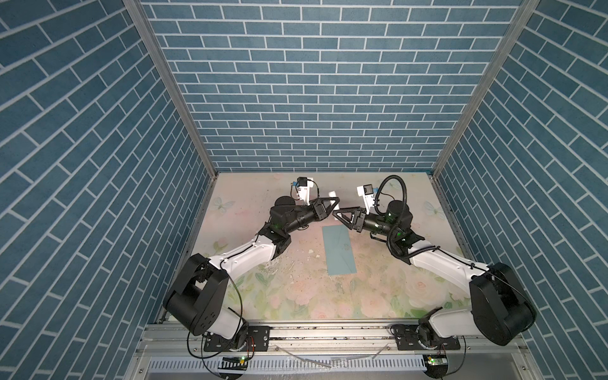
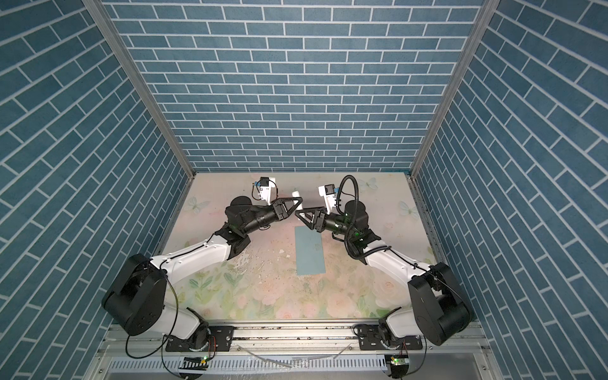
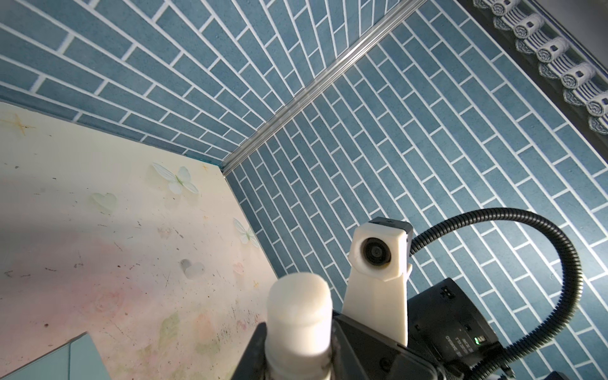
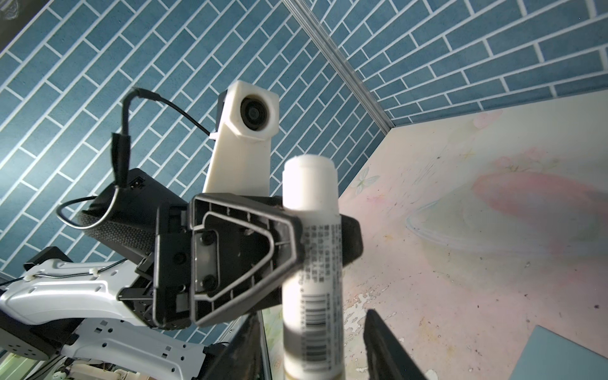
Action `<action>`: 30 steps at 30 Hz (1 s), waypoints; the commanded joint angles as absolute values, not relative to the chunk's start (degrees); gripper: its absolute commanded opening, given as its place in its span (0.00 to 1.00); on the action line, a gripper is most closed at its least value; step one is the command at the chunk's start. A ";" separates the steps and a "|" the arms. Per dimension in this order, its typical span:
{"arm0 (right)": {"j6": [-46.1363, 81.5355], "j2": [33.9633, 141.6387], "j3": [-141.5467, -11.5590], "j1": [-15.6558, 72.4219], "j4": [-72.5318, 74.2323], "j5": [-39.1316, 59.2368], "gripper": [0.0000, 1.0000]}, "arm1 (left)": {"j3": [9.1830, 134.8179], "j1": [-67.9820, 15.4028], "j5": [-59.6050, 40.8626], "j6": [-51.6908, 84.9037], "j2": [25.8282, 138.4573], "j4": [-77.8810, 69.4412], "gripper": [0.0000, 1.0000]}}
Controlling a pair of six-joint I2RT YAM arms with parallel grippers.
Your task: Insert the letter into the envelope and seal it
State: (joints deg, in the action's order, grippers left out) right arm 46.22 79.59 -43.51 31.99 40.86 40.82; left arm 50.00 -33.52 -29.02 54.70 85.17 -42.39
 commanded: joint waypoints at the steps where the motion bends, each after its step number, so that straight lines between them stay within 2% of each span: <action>1: 49.35 78.63 -42.42 32.17 46.36 40.72 0.52 | 49.39 -33.61 -27.78 54.70 83.07 -44.91 0.00; 3: 51.22 79.52 -41.81 32.17 49.32 40.95 0.46 | 49.39 -33.66 -27.70 54.73 83.06 -44.98 0.00; 7: 53.23 81.01 -41.23 32.34 51.67 41.54 0.42 | 49.13 -33.58 -27.51 54.98 83.00 -45.44 0.00; 16: 53.52 81.74 -40.10 33.05 51.90 42.03 0.40 | 48.87 -33.57 -26.81 54.82 82.54 -45.63 0.00; 22: 53.44 81.30 -39.20 33.13 51.94 41.58 0.33 | 48.61 -33.58 -26.72 54.73 82.66 -45.62 0.00; 30: 53.10 80.88 -39.33 33.14 51.28 40.38 0.12 | 48.03 -33.58 -26.47 54.27 82.71 -45.14 0.00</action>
